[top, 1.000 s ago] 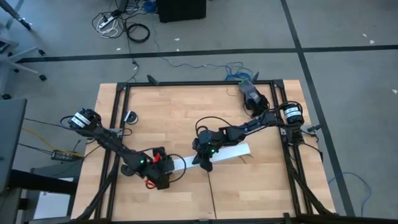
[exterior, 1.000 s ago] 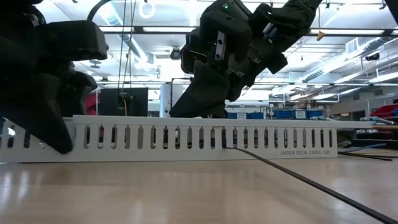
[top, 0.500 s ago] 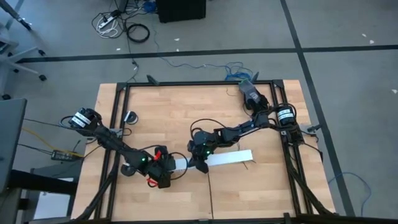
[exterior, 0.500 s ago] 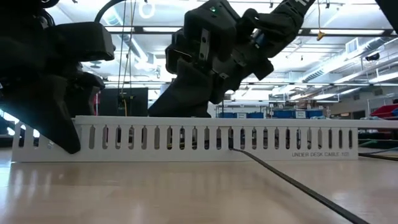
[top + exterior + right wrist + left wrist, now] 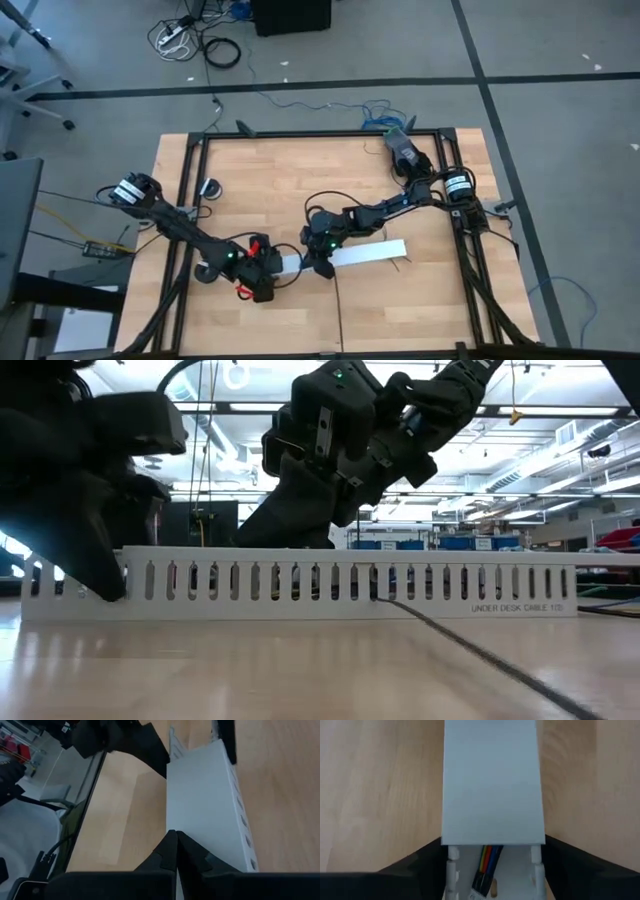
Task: Ziptie cables
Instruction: Close the lid on the cable duct
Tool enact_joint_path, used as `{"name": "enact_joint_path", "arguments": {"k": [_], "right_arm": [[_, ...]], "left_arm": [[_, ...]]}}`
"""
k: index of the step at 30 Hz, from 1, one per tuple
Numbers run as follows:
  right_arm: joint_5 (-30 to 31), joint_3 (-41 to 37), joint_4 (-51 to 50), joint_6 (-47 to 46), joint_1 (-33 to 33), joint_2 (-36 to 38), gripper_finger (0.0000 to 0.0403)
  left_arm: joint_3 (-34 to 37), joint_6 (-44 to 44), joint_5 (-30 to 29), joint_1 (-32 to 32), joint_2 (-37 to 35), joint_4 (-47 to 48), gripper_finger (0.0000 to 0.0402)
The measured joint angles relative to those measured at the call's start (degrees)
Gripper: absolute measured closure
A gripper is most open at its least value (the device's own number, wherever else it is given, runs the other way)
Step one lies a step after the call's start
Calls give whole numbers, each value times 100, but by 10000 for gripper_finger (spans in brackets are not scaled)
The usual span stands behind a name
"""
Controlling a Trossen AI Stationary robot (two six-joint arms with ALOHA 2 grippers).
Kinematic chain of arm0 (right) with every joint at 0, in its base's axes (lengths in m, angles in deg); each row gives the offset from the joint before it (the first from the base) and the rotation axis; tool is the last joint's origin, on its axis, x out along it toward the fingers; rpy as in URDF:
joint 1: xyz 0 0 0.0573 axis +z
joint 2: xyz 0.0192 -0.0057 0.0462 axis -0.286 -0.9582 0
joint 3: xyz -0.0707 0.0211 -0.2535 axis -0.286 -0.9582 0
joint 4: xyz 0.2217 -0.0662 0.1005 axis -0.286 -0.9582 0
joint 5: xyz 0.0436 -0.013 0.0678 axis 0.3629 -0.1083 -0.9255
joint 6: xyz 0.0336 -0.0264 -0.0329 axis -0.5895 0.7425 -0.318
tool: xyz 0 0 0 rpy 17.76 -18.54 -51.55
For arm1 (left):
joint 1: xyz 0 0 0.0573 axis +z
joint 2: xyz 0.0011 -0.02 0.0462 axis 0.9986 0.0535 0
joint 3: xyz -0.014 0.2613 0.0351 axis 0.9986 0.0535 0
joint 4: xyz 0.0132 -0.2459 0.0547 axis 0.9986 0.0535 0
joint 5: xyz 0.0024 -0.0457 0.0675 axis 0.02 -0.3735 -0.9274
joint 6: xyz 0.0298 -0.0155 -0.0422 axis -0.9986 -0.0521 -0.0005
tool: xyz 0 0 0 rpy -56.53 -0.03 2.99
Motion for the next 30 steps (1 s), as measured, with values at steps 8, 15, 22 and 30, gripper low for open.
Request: {"name": "enact_joint_path", "arguments": {"k": [8,15,22,30], "right_arm": [[-71,-2,4,-59,0,0,403],[-89,-9,36,-59,-2,0,403],[-114,-33,539,-55,4,21,403],[80,-48,599,0,2,289,402]], "left_arm": [[-13,437,62,-250,-159,397,119],[-13,937,87,-436,-150,784,119],[-2,1009,28,-473,-95,863,119],[2,1016,-58,-475,-95,861,119]]}}
